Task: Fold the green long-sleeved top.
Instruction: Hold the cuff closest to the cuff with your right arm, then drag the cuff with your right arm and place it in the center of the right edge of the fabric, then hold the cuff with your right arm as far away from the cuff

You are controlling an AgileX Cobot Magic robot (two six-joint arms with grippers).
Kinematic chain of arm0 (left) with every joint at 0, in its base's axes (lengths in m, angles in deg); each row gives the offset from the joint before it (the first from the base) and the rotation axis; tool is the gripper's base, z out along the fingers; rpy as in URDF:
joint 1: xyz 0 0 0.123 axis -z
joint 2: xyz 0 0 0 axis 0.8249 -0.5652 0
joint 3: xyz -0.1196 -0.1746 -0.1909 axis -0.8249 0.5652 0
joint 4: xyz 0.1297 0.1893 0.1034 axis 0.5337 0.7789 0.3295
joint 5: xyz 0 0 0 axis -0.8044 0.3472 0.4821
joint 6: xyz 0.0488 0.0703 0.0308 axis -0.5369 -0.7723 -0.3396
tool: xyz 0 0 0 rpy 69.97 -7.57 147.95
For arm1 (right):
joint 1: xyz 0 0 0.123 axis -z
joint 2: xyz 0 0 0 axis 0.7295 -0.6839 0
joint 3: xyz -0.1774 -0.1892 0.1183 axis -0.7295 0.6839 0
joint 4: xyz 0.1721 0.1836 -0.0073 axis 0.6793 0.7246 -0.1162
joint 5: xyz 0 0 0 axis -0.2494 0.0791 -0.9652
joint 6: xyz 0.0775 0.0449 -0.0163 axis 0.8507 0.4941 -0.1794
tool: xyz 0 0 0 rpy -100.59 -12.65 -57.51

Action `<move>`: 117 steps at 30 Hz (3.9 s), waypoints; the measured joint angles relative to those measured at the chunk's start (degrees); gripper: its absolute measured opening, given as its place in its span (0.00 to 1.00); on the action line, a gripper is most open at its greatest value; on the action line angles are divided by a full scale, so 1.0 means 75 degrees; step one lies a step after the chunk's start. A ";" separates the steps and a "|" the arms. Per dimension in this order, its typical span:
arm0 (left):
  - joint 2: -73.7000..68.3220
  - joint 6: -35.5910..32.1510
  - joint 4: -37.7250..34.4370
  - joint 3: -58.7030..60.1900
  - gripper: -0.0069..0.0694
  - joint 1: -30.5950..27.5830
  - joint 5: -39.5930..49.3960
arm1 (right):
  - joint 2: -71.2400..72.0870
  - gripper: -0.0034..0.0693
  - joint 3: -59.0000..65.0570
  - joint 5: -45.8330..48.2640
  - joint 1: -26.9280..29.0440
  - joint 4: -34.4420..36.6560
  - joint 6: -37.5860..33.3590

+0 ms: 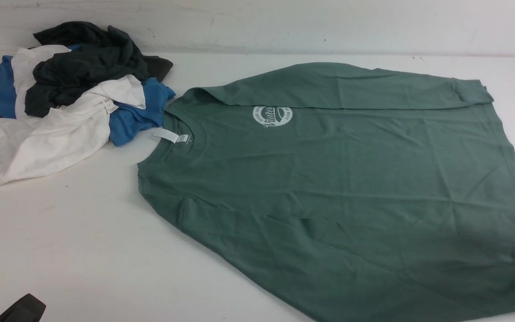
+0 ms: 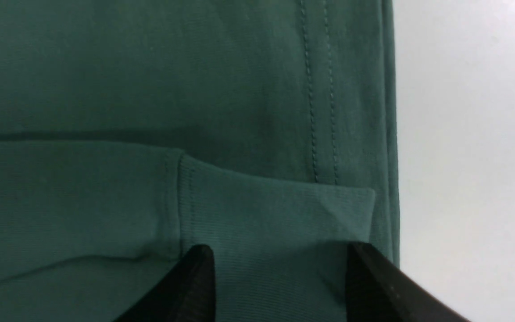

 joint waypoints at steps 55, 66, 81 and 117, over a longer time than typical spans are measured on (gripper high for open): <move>0.0000 -0.0044 -0.0007 0.0000 0.09 0.0000 0.0219 | -0.0333 0.04 -0.3491 0.2045 -0.0108 -0.0205 -0.0396; 0.0000 -0.0051 -0.0347 -0.0147 0.09 0.0000 -0.0215 | -0.1004 0.05 -0.5438 0.0476 -0.0888 -0.0156 -0.0414; -0.4068 -0.0812 0.1380 -0.3770 0.09 0.0000 0.3487 | -0.2433 0.62 -0.6388 0.0835 -0.0942 -0.0741 0.0744; -1.3021 -0.2048 0.2525 -0.9417 0.43 0.0000 0.5177 | 0.1258 0.04 -0.0081 0.1279 0.0150 -0.0035 0.0518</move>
